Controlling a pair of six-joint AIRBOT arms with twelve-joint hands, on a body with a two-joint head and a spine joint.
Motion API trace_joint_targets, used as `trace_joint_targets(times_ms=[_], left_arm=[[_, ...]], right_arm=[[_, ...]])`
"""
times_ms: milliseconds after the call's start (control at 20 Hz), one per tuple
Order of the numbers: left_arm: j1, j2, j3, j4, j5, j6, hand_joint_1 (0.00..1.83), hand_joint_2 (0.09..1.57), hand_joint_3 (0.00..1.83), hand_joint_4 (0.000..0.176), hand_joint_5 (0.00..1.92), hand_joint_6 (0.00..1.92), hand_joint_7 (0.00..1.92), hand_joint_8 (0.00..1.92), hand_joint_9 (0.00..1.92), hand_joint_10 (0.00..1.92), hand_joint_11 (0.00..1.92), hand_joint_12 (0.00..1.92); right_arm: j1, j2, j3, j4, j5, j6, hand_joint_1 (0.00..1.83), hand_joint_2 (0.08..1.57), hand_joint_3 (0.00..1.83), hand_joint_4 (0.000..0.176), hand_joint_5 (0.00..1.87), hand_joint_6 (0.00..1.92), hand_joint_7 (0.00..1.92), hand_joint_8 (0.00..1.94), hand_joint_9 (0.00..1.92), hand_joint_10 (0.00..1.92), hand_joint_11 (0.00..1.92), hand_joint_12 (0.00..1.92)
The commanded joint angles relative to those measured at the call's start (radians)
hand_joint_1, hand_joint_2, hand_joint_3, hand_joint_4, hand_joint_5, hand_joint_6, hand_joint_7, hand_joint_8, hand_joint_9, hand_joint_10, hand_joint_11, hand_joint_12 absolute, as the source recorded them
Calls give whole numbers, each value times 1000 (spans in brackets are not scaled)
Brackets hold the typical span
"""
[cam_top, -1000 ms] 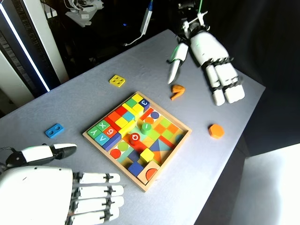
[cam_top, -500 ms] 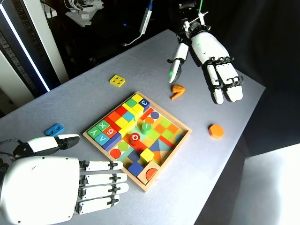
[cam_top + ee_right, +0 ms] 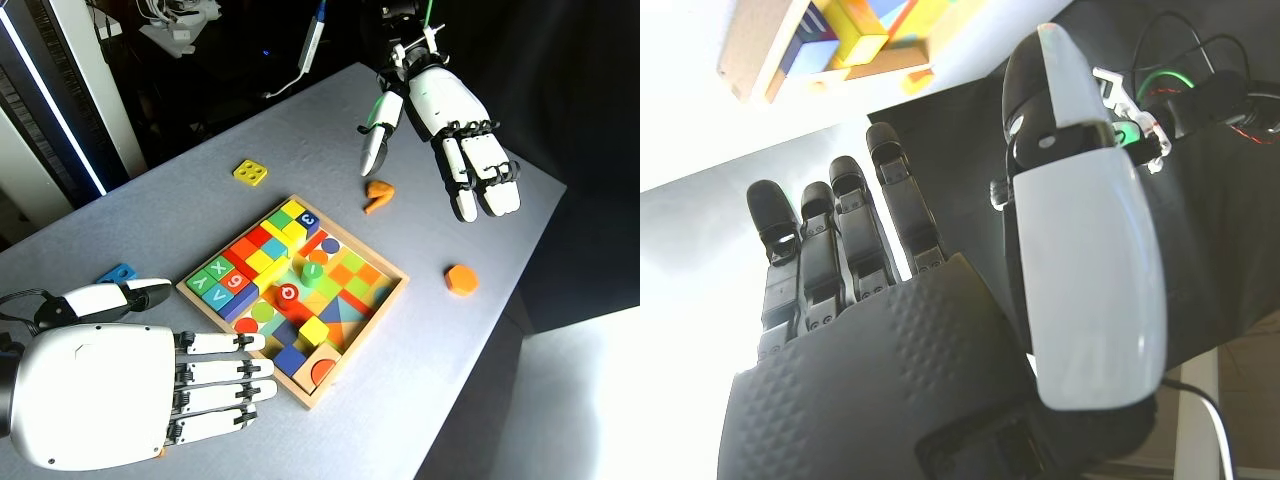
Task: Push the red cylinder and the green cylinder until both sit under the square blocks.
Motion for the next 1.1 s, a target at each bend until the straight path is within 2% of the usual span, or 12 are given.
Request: trace_joint_targets(times_ms=[0, 200, 300, 350, 500, 600, 650, 750, 800, 900, 950, 1050], left_arm=[[-10, 3, 7, -17, -124, -4, 0, 1034, 0, 144, 48, 1, 0, 0, 0, 0, 0, 345], [-3, 4, 8, -24, -124, -4, 0, 1042, 3, 141, 42, 0, 0, 0, 0, 0, 0, 343], [-3, 4, 9, -24, -124, -4, 0, 1036, 0, 126, 49, 3, 0, 0, 0, 0, 0, 346], [-3, 4, 9, -24, -122, -4, 0, 1033, 0, 140, 52, 4, 0, 0, 0, 0, 0, 348], [0, 3, 9, -30, -122, -4, 0, 1039, 0, 157, 38, 1, 0, 0, 0, 0, 0, 413], [2, 3, 10, -31, -122, -4, 0, 1047, 1, 143, 45, 1, 0, 0, 0, 0, 0, 348], [2, 2, 10, -31, -122, -4, 0, 1037, 0, 152, 50, 1, 0, 0, 0, 0, 0, 370], [2, 1, 10, -31, -122, -4, 0, 1037, 0, 140, 53, 1, 0, 0, 0, 0, 0, 284], [1, 0, 11, -31, -122, -4, 0, 1036, 0, 148, 48, 0, 0, 0, 0, 0, 0, 269], [0, -1, 12, -31, -122, -4, 0, 1020, 0, 158, 49, 0, 0, 0, 0, 0, 0, 318], [0, -1, 12, -31, -122, -4, 0, 1024, 0, 147, 49, 0, 0, 0, 0, 0, 0, 275], [0, -2, 13, -32, -122, -4, 0, 1018, 0, 171, 44, 2, 0, 0, 0, 0, 0, 217]], right_arm=[[9, 4, 3, 48, 25, 8, 255, 1055, 0, 23, 287, 2, 143, 2, 89, 5, 0, 770], [9, 3, 3, 48, 29, 10, 259, 1045, 0, 21, 289, 1, 139, 1, 87, 1, 0, 852], [9, 3, 3, 48, 29, 10, 272, 1053, 1, 34, 286, 1, 134, 0, 78, 0, 0, 847], [9, 3, 3, 48, 29, 10, 274, 1052, 1, 54, 294, 4, 131, 0, 75, 0, 0, 845], [9, 1, 3, 48, 30, 12, 299, 1052, 1, 61, 361, 8, 141, 0, 67, 0, 0, 795], [9, -3, 3, 48, 30, 12, 283, 1052, 0, 81, 393, 16, 132, 0, 63, 0, 0, 785], [9, -4, 3, 48, 30, 12, 291, 1049, 0, 100, 425, 14, 131, 0, 72, 2, 0, 869], [9, -8, 3, 48, 31, 12, 300, 1055, 1, 91, 467, 8, 139, 0, 74, 2, 0, 871], [9, -11, 3, 48, 30, 11, 295, 1057, 1, 101, 477, 8, 135, 0, 72, 1, 0, 864], [9, -17, 5, 48, 30, 10, 298, 1070, 3, 95, 496, 8, 140, 3, 71, 4, 0, 832], [7, -22, 8, 48, 30, 10, 296, 1077, 3, 96, 485, 2, 141, 2, 68, 2, 0, 803], [6, -36, 15, 48, 33, 10, 251, 1080, 2, 91, 461, 0, 143, 1, 69, 2, 0, 734]])
